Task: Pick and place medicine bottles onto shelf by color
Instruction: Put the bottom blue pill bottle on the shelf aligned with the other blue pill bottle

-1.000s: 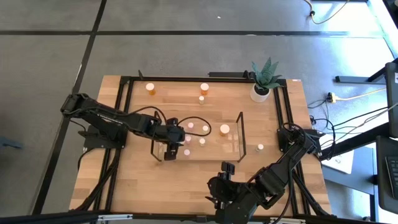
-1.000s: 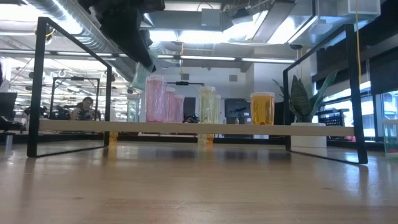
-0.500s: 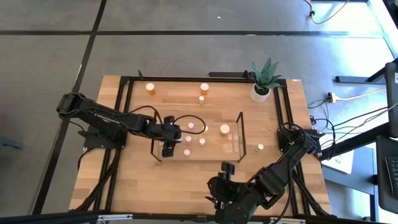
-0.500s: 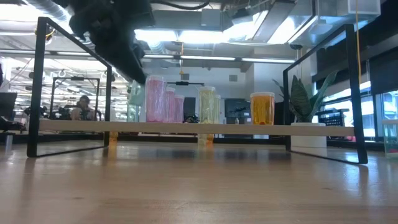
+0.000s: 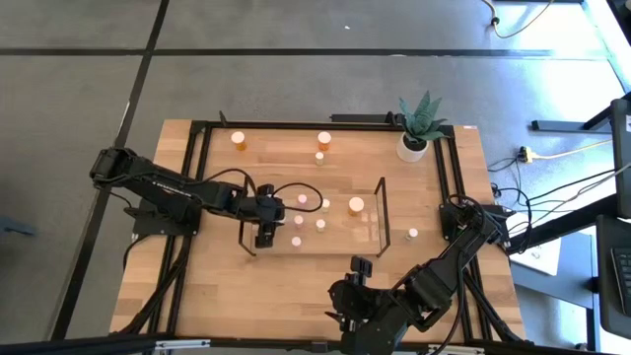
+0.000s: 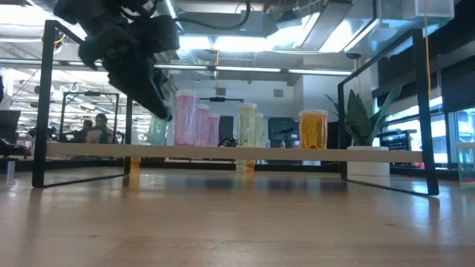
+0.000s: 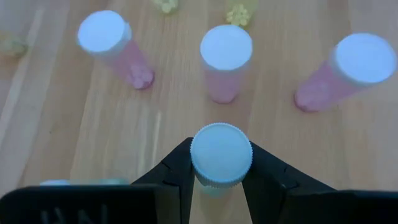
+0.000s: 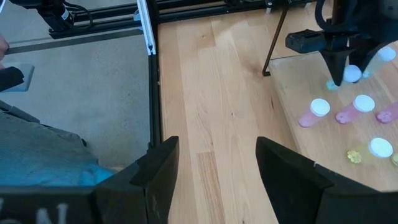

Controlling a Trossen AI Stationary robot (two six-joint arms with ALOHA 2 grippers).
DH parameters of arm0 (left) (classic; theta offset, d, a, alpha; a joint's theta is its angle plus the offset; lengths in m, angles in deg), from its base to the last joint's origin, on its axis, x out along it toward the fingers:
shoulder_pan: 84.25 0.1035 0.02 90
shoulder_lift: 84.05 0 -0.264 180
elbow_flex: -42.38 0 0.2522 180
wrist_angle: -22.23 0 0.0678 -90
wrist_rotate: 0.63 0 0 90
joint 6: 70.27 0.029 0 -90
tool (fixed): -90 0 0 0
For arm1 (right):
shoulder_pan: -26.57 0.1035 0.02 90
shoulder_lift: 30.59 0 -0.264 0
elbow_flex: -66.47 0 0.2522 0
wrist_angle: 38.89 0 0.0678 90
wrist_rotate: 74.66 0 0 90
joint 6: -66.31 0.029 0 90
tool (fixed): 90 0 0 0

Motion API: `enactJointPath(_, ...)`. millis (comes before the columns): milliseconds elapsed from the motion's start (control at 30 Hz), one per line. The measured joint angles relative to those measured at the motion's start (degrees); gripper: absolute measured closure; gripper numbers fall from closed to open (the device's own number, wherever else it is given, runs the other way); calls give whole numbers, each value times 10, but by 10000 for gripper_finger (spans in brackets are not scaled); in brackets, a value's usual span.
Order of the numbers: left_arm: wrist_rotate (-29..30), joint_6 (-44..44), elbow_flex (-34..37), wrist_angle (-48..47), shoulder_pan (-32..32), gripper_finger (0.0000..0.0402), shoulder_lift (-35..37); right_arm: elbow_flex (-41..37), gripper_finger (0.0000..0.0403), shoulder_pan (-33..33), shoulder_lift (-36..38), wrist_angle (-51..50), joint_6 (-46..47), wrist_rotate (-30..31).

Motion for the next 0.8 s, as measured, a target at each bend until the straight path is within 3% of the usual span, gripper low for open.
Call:
enactJointPath(367, 0, 0, 5, 13, 0, 300, 1, 0, 188, 0, 0, 0, 0, 0)
enactJointPath(800, 7, -2, 7, 9, 0, 270, -1, 0, 188, 0, 0, 0, 0, 0)
